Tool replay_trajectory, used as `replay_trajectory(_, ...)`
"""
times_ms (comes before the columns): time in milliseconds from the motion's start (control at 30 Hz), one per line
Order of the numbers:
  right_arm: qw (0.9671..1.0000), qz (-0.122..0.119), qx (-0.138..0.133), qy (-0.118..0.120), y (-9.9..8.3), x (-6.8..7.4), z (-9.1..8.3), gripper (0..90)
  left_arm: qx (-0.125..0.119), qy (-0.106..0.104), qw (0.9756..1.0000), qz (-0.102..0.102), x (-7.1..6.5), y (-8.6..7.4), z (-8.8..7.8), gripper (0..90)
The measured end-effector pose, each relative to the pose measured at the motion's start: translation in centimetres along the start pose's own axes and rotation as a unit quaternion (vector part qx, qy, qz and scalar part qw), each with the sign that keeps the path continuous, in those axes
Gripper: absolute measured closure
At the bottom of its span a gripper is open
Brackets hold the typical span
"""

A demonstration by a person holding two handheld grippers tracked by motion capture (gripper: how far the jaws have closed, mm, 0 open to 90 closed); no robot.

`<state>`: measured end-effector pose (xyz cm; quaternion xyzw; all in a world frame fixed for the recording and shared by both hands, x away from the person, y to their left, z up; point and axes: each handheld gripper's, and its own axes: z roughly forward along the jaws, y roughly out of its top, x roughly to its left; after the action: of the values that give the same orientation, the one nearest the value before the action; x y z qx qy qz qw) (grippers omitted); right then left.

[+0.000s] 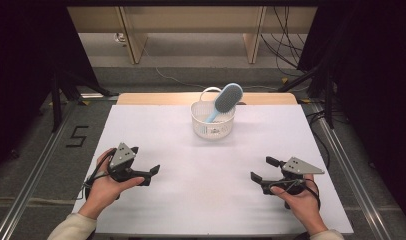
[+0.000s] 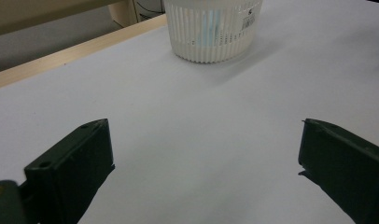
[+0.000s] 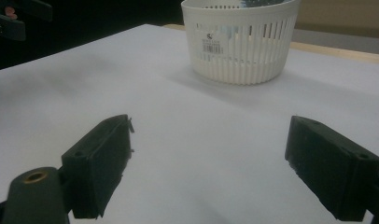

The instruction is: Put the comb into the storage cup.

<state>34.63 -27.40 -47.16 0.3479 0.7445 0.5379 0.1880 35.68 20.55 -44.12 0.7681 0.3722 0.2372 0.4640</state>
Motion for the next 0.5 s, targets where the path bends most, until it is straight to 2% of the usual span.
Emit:
replay_trajectory(267, 1.0, -0.001, 0.0, 0.0, 0.0, 0.0, -0.02, 15.2, -0.006, 0.001, 0.9999, 0.01, -0.22, -0.24, -0.14, 3.1)
replay_trajectory(500, 1.0, -0.001, 0.0, 0.0, -0.01, 0.0, 0.01, 15.2, -0.003, -0.001, 0.9999, 0.01, -0.15, -0.88, -0.16, 3.0)
